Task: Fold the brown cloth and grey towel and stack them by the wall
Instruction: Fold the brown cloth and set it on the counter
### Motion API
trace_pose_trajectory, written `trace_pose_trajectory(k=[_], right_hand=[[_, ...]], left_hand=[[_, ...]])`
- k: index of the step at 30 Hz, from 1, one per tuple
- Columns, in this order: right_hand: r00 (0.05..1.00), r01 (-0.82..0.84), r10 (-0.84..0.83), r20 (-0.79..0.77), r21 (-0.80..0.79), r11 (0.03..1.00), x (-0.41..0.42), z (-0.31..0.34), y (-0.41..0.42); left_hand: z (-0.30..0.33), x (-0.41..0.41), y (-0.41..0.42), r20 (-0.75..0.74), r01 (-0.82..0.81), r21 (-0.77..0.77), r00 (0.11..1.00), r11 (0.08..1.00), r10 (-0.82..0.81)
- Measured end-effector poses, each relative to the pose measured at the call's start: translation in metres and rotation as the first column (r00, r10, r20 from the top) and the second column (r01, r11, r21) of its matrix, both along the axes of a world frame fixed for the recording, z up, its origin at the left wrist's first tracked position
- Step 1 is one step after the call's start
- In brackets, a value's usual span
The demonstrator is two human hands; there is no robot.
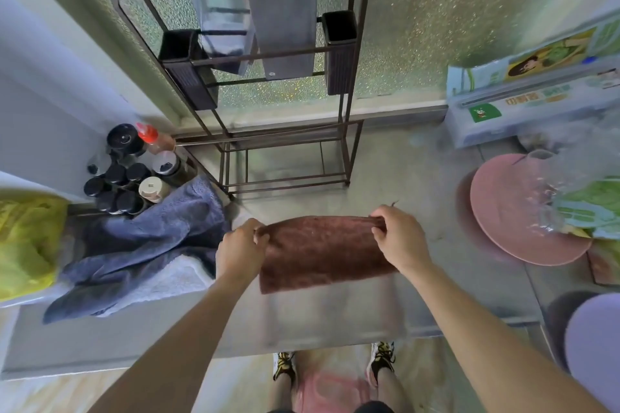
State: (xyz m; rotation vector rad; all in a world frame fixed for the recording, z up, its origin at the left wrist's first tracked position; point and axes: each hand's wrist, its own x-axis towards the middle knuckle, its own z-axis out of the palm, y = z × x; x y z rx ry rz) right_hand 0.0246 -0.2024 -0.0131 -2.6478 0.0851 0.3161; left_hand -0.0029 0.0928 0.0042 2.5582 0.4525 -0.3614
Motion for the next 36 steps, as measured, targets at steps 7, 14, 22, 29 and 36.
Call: trace_pose_trajectory(k=[7,14,22,29,36], right_hand=[[0.985,0.174,-0.175,-0.01,-0.023,0.984,-0.01,-0.024,-0.001],[0.831,0.546,-0.499,-0.247,0.19,0.816,-0.045,-0.026,-0.008],[0.818,0.573,-0.502,-0.28,0.332,0.749,-0.054,-0.01,-0.022],[0.809,0.578,-0.499,-0.31,0.268,0.771,-0.077,-0.022,-0.023],[0.723,0.675,-0.618,-0.307,0.124,0.728,-0.083,-0.03,-0.013]], left_hand=[[-0.032,-0.009,-0.004,-0.07,-0.108,0.024,0.992,0.994,0.109],[-0.028,-0.03,-0.011,-0.158,-0.352,-0.105,0.929,0.93,0.334],[-0.02,-0.055,0.0,-0.225,-0.541,-0.384,0.841,0.748,0.492],[-0.032,-0.082,-0.003,-0.305,-0.48,-0.213,0.86,0.851,0.409],[-0.033,-0.087,-0.009,-0.232,-0.395,-0.118,0.903,0.911,0.361]])
